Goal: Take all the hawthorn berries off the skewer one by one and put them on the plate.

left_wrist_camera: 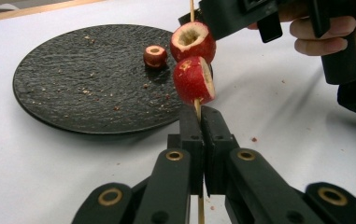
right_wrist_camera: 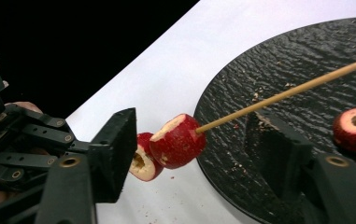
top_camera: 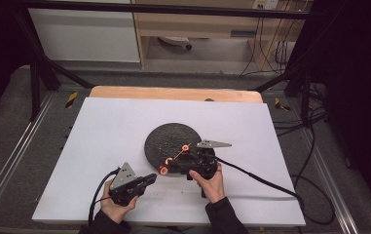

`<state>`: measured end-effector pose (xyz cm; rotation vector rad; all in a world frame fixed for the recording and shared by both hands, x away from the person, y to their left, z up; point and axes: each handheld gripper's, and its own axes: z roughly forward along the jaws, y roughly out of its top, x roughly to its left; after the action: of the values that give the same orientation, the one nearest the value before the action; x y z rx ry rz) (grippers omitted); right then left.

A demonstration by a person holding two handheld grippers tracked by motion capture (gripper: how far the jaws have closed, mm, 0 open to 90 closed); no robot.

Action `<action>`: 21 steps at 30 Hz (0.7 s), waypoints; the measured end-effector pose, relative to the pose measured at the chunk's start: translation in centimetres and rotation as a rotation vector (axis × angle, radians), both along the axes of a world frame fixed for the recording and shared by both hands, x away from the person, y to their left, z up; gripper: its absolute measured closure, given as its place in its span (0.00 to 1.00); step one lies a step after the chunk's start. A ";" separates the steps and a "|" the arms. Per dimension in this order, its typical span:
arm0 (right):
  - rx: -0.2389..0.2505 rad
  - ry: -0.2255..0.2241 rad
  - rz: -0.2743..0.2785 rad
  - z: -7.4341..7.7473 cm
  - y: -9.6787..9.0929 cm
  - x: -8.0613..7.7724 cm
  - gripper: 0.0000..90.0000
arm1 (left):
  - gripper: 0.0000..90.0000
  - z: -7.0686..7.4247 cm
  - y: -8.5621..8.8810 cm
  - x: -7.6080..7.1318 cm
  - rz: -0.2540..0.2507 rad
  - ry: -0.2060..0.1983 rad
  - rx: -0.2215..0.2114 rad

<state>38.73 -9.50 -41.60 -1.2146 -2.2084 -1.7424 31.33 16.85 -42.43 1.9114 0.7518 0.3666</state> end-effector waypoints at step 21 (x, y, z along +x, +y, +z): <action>0.019 0.049 0.043 -0.5 0.2 0.0 0.67 | 0.98 0.0 -0.2 0.0 -0.004 -0.004 0.000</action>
<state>38.77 -9.25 -42.07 -1.1835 -2.1695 -1.6953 31.28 16.64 -42.45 1.9111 0.7452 0.3676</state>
